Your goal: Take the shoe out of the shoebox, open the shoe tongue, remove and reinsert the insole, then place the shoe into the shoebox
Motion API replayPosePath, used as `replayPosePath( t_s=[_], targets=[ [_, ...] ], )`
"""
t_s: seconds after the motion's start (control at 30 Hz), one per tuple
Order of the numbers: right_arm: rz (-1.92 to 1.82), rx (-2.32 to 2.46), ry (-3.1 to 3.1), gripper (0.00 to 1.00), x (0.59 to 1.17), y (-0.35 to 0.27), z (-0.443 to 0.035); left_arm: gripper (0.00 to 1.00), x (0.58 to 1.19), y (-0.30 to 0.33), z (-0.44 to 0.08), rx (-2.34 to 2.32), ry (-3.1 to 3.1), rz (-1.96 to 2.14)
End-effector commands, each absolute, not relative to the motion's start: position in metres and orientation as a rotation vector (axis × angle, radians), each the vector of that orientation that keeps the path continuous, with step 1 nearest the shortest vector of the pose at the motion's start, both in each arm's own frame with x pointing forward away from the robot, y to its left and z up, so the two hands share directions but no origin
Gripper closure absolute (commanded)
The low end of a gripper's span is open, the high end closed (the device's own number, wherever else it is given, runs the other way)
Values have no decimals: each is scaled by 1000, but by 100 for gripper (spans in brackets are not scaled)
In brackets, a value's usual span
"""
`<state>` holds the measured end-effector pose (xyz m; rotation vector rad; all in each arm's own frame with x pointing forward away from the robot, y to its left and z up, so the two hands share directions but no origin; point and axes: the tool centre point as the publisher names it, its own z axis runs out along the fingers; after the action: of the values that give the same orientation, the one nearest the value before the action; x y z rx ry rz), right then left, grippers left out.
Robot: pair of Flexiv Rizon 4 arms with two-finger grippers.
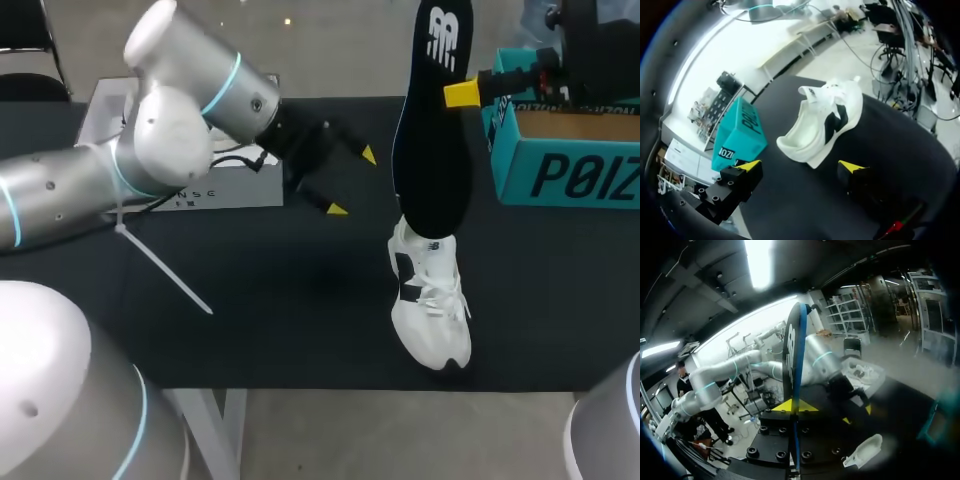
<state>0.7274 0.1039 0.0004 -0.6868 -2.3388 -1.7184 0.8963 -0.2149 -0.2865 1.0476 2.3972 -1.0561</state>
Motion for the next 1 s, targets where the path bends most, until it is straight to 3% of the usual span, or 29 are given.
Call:
replayPosePath(
  t_s=[0.03,0.23,0.53,1.0],
  targets=[
    [-1714,-686,-2339,100,730,106,0,0,891,-212,-289,848,2181,-1116],
    [-1714,-686,-2339,100,730,106,0,0,891,-212,-289,848,2181,-1116],
    [-1714,-686,-2339,100,730,106,0,0,881,-213,-248,1220,1519,-1303],
    [-1714,-686,-2339,100,730,106,0,0,850,-220,-249,1349,1199,-1358]
  ],
)
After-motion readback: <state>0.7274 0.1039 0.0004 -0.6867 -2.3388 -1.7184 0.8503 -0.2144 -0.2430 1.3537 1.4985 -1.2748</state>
